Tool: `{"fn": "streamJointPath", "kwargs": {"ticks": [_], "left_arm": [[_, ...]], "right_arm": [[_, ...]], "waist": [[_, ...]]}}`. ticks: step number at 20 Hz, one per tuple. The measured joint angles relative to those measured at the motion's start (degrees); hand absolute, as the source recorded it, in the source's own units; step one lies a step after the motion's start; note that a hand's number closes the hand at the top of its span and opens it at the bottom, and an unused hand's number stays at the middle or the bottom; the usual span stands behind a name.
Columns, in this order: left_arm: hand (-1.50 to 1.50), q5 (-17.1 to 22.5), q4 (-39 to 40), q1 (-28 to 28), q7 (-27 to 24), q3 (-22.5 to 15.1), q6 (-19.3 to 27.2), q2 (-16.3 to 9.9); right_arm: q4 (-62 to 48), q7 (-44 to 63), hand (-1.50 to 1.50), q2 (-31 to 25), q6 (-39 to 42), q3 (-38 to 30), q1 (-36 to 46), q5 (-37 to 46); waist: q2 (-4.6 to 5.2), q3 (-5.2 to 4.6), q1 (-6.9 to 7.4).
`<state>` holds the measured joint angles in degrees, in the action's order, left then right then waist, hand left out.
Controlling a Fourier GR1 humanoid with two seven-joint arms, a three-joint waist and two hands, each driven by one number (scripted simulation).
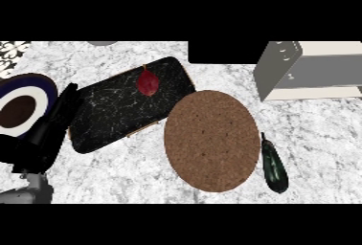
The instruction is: Pick the bell pepper from the placemat and place it in the tiered shelf
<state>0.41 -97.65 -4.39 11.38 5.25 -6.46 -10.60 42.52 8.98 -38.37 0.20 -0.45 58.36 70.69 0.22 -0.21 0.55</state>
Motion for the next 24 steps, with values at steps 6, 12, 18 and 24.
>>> {"fn": "streamJointPath", "kwargs": {"ticks": [6,12,18,24], "left_arm": [[0.00,0.0,0.4,-0.8,0.6,0.4,-0.1,-0.2],[0.00,-0.5,0.6,-0.1,-0.1,0.0,0.2,0.6],[0.00,-0.2,0.7,0.8,-0.7,0.3,-0.3,0.5],[0.00,0.0,0.2,0.8,-0.3,0.9,-0.2,0.2]], "right_arm": [[-0.5,3.6,-1.50,-2.0,5.4,-0.4,2.2,1.9],[2.2,6.5,-1.50,0.0,2.4,-6.3,5.4,-2.6],[6.4,10.0,-1.50,-0.1,1.8,-13.5,10.5,-8.8],[9.3,17.1,-1.50,-2.7,2.8,-23.5,14.8,-16.3]], "waist": [[-0.16,0.15,-0.13],[-0.24,0.20,-0.13],[-0.43,0.19,-0.36],[-0.71,0.21,-0.95]]}}
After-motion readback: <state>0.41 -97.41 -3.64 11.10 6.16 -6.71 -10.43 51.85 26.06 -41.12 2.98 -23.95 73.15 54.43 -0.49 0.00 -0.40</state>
